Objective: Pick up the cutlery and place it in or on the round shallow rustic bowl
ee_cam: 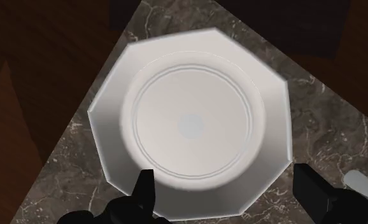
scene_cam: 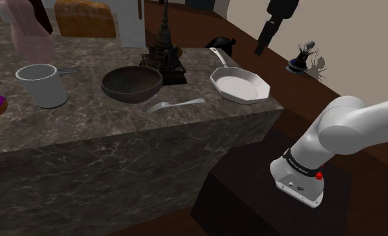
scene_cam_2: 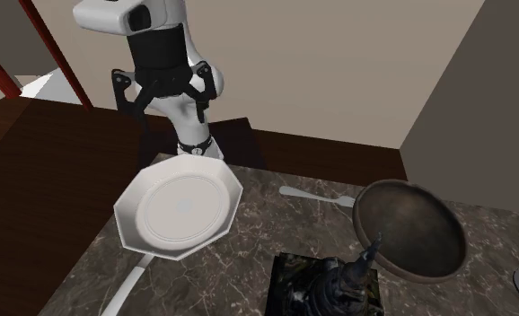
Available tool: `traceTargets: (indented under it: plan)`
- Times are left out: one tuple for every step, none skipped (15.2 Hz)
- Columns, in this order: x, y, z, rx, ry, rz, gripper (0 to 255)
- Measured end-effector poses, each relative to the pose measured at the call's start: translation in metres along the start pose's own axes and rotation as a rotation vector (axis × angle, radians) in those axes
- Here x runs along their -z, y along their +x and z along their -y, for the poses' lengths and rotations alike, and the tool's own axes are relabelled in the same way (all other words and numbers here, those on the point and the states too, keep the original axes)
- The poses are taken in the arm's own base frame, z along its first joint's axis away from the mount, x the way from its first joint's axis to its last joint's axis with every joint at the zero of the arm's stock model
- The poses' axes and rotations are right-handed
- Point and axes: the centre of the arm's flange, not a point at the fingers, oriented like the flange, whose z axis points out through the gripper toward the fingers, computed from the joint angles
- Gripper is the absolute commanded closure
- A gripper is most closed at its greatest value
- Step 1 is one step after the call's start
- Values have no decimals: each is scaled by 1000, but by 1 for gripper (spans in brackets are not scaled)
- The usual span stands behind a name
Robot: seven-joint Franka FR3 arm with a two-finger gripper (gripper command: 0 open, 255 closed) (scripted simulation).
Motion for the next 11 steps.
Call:
traceTargets:
  plan:
    - [0,0,0,0,0,0,0]
    - [-2,4,5,9,1,-2,0]
    - [-5,9,10,24,1,-5,0]
    - [-10,14,16,41,2,-8,0]
    - [-17,19,26,59,3,-12,0]
    - [-21,27,33,78,4,-16,0]
    - [-27,36,46,97,6,-20,0]
    - [-32,42,51,116,7,-25,0]
    - [-37,50,63,136,8,-29,0]
    - [-43,57,74,155,9,-33,0]
    - [-46,62,81,175,10,-37,0]
